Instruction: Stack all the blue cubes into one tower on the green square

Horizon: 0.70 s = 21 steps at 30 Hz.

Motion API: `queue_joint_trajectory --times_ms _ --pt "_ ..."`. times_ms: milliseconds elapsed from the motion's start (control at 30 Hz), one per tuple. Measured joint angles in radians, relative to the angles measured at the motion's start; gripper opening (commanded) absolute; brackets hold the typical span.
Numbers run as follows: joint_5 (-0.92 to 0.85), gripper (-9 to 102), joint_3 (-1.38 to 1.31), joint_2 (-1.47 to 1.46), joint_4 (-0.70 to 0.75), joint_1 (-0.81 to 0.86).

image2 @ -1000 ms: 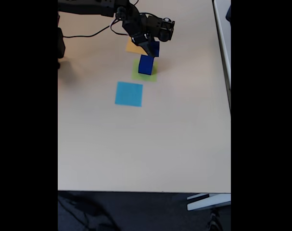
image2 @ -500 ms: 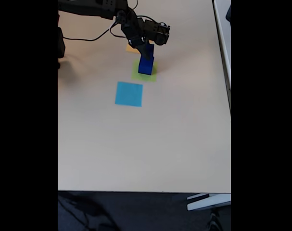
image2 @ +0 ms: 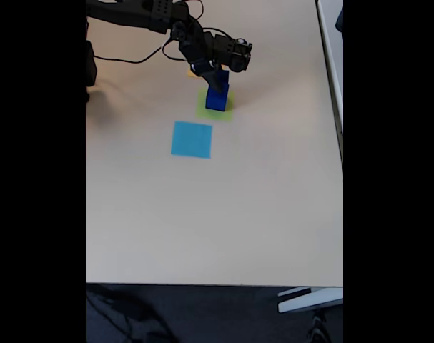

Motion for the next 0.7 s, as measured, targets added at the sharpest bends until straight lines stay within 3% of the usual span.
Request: queue_joint_trajectory --times_ms 700 --pt "0.009 7 0.034 0.0 -0.006 0.012"
